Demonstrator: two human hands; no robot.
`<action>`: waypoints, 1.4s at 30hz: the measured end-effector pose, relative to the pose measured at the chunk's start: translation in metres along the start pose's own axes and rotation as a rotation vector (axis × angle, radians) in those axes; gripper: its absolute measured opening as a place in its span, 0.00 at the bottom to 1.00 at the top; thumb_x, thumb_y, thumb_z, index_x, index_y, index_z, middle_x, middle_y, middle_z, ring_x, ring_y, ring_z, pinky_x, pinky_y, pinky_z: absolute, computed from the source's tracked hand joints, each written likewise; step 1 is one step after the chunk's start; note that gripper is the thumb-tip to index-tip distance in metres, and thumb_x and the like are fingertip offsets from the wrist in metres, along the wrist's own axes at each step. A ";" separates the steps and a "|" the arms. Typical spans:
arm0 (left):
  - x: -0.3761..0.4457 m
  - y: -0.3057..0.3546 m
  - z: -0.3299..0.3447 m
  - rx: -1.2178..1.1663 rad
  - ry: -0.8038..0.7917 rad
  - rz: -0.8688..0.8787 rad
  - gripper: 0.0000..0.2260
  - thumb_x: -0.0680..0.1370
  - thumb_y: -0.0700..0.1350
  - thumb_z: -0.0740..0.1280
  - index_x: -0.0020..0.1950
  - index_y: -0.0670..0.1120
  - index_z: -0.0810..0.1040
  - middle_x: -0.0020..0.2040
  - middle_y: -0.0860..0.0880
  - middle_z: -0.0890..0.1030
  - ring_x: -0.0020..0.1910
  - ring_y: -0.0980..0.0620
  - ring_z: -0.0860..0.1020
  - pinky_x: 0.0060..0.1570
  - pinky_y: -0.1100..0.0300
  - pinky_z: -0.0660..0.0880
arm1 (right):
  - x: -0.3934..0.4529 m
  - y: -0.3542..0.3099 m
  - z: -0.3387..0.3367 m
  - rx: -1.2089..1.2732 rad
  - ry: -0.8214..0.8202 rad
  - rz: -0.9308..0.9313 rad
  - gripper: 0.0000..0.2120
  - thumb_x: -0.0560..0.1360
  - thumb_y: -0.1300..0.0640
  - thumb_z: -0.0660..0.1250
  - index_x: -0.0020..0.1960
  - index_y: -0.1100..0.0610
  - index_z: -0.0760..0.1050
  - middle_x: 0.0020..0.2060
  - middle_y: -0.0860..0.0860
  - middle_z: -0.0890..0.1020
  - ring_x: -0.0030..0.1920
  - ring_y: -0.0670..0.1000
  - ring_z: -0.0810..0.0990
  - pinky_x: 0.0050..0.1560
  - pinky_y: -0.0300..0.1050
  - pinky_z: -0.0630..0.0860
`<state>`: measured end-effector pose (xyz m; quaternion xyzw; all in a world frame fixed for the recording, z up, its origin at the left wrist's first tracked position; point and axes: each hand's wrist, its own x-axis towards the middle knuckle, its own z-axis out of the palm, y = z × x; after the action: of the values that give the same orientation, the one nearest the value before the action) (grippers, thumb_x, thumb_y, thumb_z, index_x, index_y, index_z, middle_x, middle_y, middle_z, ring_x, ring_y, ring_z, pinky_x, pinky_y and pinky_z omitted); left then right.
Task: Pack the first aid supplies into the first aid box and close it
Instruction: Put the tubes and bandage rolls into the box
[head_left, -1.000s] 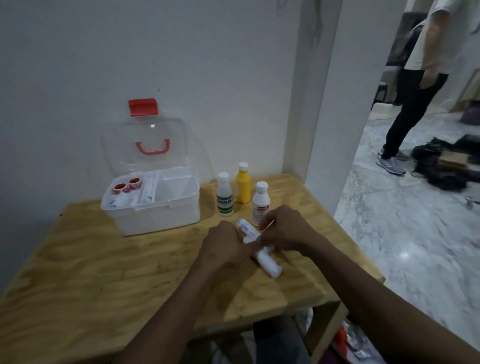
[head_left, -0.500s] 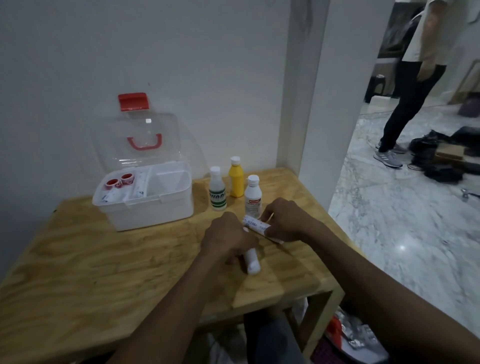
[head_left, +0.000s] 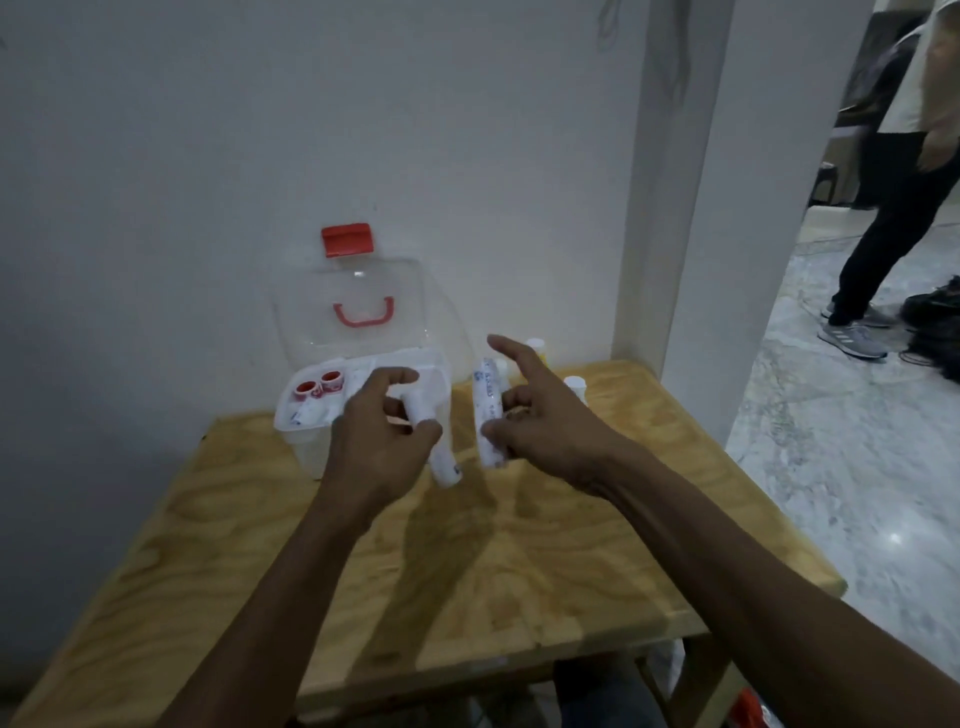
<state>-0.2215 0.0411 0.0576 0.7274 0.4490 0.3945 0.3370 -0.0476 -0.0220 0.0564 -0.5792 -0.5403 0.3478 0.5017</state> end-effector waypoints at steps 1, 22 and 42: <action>0.008 0.000 -0.010 0.009 0.041 0.017 0.21 0.71 0.39 0.73 0.62 0.51 0.75 0.51 0.50 0.81 0.46 0.50 0.82 0.45 0.45 0.83 | 0.010 -0.006 0.007 -0.021 0.023 -0.053 0.38 0.73 0.69 0.68 0.75 0.41 0.59 0.47 0.54 0.79 0.40 0.50 0.80 0.38 0.42 0.81; 0.102 -0.041 -0.033 0.609 -0.175 0.130 0.13 0.73 0.46 0.73 0.56 0.45 0.82 0.53 0.44 0.84 0.50 0.45 0.81 0.51 0.51 0.78 | 0.128 -0.012 0.061 -0.719 -0.037 -0.168 0.13 0.72 0.61 0.74 0.57 0.61 0.83 0.52 0.57 0.84 0.48 0.54 0.82 0.43 0.39 0.73; 0.102 -0.039 -0.045 0.650 -0.361 0.153 0.17 0.78 0.39 0.57 0.61 0.42 0.82 0.62 0.45 0.82 0.59 0.48 0.79 0.61 0.54 0.74 | 0.138 -0.013 0.063 -0.804 -0.233 0.006 0.28 0.71 0.57 0.75 0.69 0.55 0.71 0.63 0.55 0.79 0.63 0.56 0.77 0.64 0.49 0.73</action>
<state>-0.2465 0.1556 0.0729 0.8856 0.4287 0.1208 0.1319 -0.0872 0.1240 0.0722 -0.6873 -0.6845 0.1738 0.1701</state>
